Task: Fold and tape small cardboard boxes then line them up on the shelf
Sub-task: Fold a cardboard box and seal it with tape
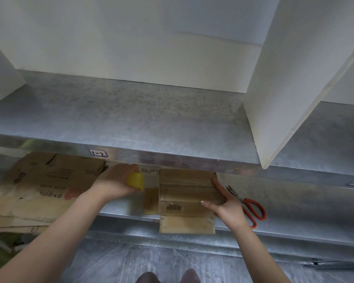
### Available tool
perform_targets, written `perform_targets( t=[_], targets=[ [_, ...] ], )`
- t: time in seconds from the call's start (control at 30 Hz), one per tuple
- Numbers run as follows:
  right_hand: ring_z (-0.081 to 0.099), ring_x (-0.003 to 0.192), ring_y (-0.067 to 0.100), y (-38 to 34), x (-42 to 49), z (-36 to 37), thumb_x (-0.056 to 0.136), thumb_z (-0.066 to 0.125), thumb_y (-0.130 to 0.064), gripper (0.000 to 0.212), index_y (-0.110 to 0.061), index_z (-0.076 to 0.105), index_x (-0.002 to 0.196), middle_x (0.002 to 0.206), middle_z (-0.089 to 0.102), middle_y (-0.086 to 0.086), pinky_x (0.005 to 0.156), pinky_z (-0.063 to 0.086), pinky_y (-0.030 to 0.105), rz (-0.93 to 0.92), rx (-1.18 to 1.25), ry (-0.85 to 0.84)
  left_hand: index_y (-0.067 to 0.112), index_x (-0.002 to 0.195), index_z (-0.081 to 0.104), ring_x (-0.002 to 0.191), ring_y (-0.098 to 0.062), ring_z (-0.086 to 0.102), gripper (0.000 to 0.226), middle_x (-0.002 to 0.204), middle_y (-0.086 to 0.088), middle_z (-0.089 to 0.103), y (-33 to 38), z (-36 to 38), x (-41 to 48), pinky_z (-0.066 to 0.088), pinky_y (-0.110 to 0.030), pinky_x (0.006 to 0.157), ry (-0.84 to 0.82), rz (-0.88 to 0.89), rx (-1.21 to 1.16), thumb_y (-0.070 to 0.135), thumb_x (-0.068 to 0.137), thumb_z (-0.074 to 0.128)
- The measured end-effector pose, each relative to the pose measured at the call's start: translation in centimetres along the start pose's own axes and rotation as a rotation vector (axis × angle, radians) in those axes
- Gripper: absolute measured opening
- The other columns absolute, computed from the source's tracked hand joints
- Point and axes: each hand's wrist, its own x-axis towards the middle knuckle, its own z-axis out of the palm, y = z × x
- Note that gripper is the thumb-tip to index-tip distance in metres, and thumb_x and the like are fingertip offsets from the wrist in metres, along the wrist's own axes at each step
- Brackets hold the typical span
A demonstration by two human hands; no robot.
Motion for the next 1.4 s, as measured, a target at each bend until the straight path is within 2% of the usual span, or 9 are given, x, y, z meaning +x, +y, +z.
perform_targets(
  t=[0.1, 0.27, 0.53, 0.7, 0.83, 0.97, 1.07, 1.2, 1.4],
  targets=[
    [0.05, 0.128, 0.007, 0.2, 0.0, 0.1, 0.068, 0.088, -0.032, 0.082, -0.047, 0.046, 0.137, 0.13, 0.052, -0.022, 0.105, 0.048, 0.039, 0.002, 0.018, 0.012, 0.042, 0.101, 0.049, 0.093, -0.009, 0.053, 0.046, 0.106, 0.016, 0.056, -0.4, 1.7, -0.1, 0.042, -0.025, 0.069, -0.071, -0.063, -0.057, 0.053, 0.067, 0.078],
    [0.047, 0.13, 0.005, 0.3, -0.1, 0.4, 0.07, 0.087, -0.034, 0.085, -0.044, 0.043, 0.142, 0.136, 0.051, -0.02, 0.109, 0.043, 0.037, -0.014, 0.02, 0.023, 0.035, 0.105, 0.052, 0.102, -0.013, 0.051, 0.052, 0.111, 0.011, 0.055, -0.9, 3.6, 0.2, 0.046, -0.03, 0.084, -0.092, -0.117, -0.084, 0.055, 0.066, 0.08],
    [0.049, 0.129, 0.006, 0.5, -0.2, 0.7, 0.07, 0.085, -0.039, 0.085, -0.045, 0.041, 0.143, 0.132, 0.052, -0.022, 0.107, 0.046, 0.037, -0.02, 0.006, 0.036, 0.034, 0.101, 0.055, 0.095, -0.008, 0.051, 0.049, 0.103, 0.016, 0.055, -0.8, 1.4, 0.2, 0.042, -0.028, 0.077, -0.019, -0.061, -0.148, 0.05, 0.063, 0.083],
    [0.048, 0.127, 0.002, 0.7, -0.1, 0.8, 0.069, 0.086, -0.039, 0.085, -0.046, 0.041, 0.142, 0.128, 0.05, -0.028, 0.108, 0.045, 0.035, -0.026, -0.006, 0.053, 0.036, 0.103, 0.06, 0.095, -0.011, 0.056, 0.051, 0.102, 0.014, 0.059, -0.4, -0.3, 0.4, 0.048, -0.03, 0.082, 0.02, -0.048, -0.139, 0.051, 0.06, 0.083],
    [0.048, 0.129, 0.006, 0.7, -0.1, 0.8, 0.069, 0.086, -0.04, 0.086, -0.045, 0.042, 0.143, 0.134, 0.051, -0.022, 0.107, 0.046, 0.038, -0.03, -0.001, 0.052, 0.037, 0.1, 0.056, 0.097, -0.012, 0.053, 0.047, 0.104, 0.013, 0.055, -0.7, 0.7, 1.0, 0.043, -0.029, 0.078, -0.019, -0.072, -0.134, 0.048, 0.062, 0.082],
    [0.047, 0.129, 0.002, 0.7, -0.1, 0.9, 0.07, 0.085, -0.038, 0.084, -0.047, 0.04, 0.141, 0.131, 0.051, -0.026, 0.106, 0.042, 0.021, -0.033, -0.006, 0.054, 0.034, 0.104, 0.052, 0.103, -0.013, 0.048, 0.05, 0.111, 0.011, 0.051, -1.2, 3.7, 1.5, 0.042, -0.029, 0.081, -0.142, -0.134, -0.145, 0.049, 0.066, 0.081],
    [0.043, 0.13, -0.002, 0.4, -0.4, 1.2, 0.073, 0.082, -0.042, 0.079, -0.054, 0.037, 0.137, 0.135, 0.049, -0.027, 0.1, 0.037, 0.009, -0.05, -0.027, 0.064, 0.034, 0.105, 0.051, 0.099, -0.011, 0.048, 0.053, 0.109, 0.011, 0.05, -0.8, 5.6, 1.6, 0.041, -0.027, 0.075, -0.155, -0.175, -0.171, 0.053, 0.066, 0.079],
    [0.036, 0.138, 0.003, 0.3, -0.7, 1.4, 0.075, 0.076, -0.049, 0.065, -0.057, 0.042, 0.13, 0.146, 0.045, -0.016, 0.115, 0.033, 0.03, -0.114, -0.117, 0.075, 0.034, 0.105, 0.051, 0.095, -0.011, 0.05, 0.053, 0.107, 0.012, 0.053, -1.0, 6.0, 1.5, 0.041, -0.027, 0.072, -0.123, -0.158, -0.173, 0.054, 0.065, 0.079],
    [0.039, 0.137, 0.013, 0.5, -0.1, 0.7, 0.077, 0.077, -0.047, 0.062, -0.058, 0.048, 0.13, 0.14, 0.038, -0.02, 0.1, 0.05, 0.047, -0.075, -0.117, 0.026, 0.037, 0.105, 0.051, 0.095, -0.004, 0.053, 0.056, 0.106, 0.017, 0.054, -2.2, 4.8, 0.8, 0.043, -0.022, 0.074, -0.156, -0.065, -0.401, 0.049, 0.063, 0.085]
  ],
)
